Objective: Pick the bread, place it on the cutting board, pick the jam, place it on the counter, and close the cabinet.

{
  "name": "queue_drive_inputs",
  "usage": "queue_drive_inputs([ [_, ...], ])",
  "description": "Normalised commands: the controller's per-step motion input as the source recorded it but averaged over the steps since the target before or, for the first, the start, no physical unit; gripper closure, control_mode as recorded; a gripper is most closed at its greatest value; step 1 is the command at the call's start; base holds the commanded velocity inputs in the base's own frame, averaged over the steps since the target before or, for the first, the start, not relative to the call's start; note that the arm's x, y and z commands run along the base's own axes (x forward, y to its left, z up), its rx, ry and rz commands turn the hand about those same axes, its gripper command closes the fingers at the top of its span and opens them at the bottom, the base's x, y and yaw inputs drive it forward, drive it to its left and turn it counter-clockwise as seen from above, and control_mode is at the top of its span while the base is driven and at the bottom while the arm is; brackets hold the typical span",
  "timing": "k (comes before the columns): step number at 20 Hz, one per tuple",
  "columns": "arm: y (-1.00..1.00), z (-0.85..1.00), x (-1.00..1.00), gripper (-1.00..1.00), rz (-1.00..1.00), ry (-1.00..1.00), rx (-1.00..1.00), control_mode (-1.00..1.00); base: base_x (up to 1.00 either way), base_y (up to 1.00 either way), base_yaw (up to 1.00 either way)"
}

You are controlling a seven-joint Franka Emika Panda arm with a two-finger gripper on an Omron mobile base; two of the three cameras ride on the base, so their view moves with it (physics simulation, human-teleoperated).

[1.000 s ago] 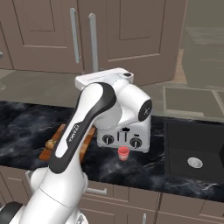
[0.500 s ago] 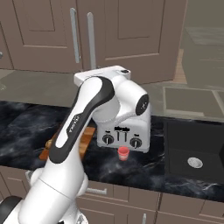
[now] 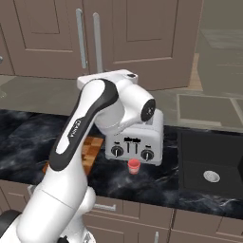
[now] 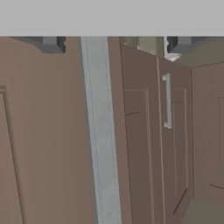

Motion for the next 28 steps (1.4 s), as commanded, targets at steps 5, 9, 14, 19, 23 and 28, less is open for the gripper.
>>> queue_drive_inputs([
  [5, 0.23, 0.00, 0.31, -1.00, -0.04, 0.00, 0.00, -1.00, 0.00, 0.00, 0.00],
  [9, 0.22, 0.00, 0.34, -1.00, -0.04, 0.00, 0.00, -1.00, 0.00, 0.00, 0.00],
  [14, 0.15, 0.00, 0.38, -1.00, -0.03, 0.00, 0.00, -1.00, 0.00, 0.00, 0.00],
  [19, 0.16, 0.00, 0.44, -1.00, -0.01, 0.00, 0.00, -1.00, 0.00, 0.00, 0.00],
  [23, 0.22, 0.00, 0.45, -1.00, 0.00, -0.01, 0.00, -1.00, 0.00, 0.00, 0.00],
  [28, 0.28, 0.00, 0.50, -1.00, 0.00, -0.01, 0.00, -1.00, 0.00, 0.00, 0.00],
])
